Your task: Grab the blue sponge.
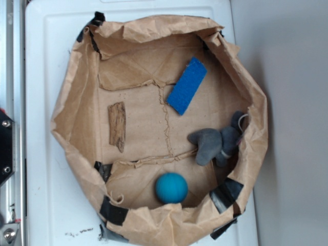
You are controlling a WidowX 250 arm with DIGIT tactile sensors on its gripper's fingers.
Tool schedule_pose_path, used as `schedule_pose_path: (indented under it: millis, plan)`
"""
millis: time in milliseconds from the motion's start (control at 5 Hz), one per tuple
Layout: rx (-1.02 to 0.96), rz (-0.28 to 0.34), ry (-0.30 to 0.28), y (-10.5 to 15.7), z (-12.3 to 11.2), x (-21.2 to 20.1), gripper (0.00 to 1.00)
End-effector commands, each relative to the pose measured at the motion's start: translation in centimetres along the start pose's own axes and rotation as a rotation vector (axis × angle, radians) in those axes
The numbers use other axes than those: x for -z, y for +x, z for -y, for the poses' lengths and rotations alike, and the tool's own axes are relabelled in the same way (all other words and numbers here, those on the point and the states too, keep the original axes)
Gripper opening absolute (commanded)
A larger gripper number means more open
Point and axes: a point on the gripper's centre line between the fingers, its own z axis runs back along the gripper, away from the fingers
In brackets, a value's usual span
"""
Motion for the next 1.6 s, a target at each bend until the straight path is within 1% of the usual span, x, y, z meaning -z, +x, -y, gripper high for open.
schedule_pose_path:
  millis: [0,200,400,600,800,1400]
  plan:
    - [0.000,0.000,0.000,0.0,0.0,0.0,1.00]
    - [-0.088,0.038,0.021,4.3,-0.3,1.2,1.00]
    - [-0.142,0.001,0.019,7.1,-1.7,3.5,1.00]
    - [-0.204,-0.026,0.048,9.6,-3.3,5.5,1.00]
    - [-0.266,-0.053,0.008,12.1,-6.2,6.9,1.00]
    - [-0.266,-0.053,0.008,12.1,-6.2,6.9,1.00]
